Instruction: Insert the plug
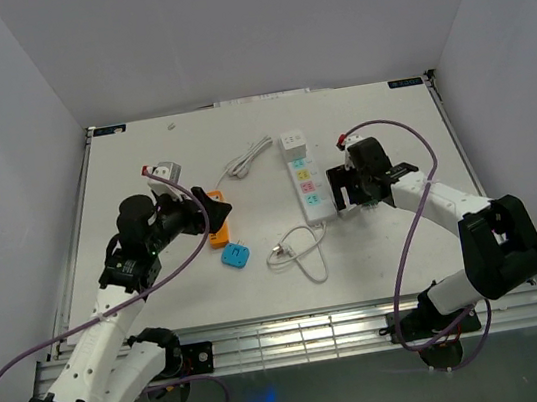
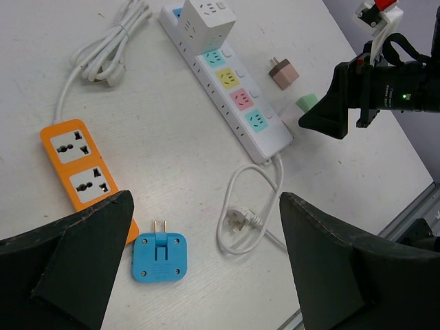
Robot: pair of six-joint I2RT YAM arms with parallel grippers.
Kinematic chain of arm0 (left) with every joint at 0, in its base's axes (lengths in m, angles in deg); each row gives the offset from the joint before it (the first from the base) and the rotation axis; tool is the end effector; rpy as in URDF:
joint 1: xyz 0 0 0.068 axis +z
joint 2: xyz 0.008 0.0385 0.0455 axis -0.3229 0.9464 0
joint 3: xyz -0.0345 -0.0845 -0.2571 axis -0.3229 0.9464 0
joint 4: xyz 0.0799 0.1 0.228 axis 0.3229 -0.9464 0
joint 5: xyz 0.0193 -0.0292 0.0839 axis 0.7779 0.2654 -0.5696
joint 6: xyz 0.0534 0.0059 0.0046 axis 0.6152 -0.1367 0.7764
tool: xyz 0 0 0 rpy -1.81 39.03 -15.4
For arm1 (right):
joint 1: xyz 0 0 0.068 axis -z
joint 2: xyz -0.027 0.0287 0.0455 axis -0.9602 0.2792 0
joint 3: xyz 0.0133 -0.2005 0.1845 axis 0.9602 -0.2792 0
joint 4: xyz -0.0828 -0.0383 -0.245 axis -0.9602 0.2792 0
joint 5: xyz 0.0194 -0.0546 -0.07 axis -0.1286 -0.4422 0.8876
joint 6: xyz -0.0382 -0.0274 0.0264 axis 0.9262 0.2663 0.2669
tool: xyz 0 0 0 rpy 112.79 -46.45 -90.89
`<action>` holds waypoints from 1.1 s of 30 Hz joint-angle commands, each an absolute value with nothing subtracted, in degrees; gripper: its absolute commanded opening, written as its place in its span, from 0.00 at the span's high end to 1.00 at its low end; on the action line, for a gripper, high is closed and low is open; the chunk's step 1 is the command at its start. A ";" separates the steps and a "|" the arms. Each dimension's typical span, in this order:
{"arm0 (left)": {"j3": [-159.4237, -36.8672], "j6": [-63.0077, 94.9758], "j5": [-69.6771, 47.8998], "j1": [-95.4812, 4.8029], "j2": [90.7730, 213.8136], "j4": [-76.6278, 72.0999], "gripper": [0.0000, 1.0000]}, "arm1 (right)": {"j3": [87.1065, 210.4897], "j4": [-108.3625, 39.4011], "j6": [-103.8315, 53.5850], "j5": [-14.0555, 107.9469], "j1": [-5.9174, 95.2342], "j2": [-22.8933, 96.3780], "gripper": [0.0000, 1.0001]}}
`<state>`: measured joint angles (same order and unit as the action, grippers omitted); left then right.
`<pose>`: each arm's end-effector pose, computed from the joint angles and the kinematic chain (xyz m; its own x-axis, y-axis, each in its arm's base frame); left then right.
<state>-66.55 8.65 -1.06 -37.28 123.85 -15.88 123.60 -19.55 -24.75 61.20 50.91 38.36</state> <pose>0.1793 -0.0714 0.3057 -0.4642 -0.1700 -0.8693 0.4551 0.7962 -0.3987 0.2772 0.1126 0.2143 -0.7134 -0.1801 -0.6772 -0.2363 0.9716 -0.0094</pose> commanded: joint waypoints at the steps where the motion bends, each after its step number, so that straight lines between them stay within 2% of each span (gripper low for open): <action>1: -67.55 9.55 3.96 -36.95 125.66 -15.88 0.02 | 122.38 -21.01 -22.62 59.68 50.06 36.17 0.14; 24: -68.08 9.72 6.51 -36.95 128.48 -17.11 0.02 | 125.89 -18.20 -21.74 62.41 48.91 45.57 0.20; 27: -67.81 9.99 7.83 -36.95 128.39 -16.59 0.02 | 126.42 -17.85 -21.65 62.76 48.47 46.36 0.25; 28: -67.73 9.90 8.01 -36.95 128.39 -16.41 0.02 | 126.43 -17.85 -21.47 62.76 48.30 46.45 0.30; 33: -67.72 9.98 9.32 -36.95 129.09 -16.15 0.02 | 126.25 -18.11 -21.30 62.32 48.21 46.19 0.36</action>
<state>-66.58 9.32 7.13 -37.28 128.98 -16.75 124.36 -17.99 -21.88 62.75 48.64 46.38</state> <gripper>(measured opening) 0.979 0.657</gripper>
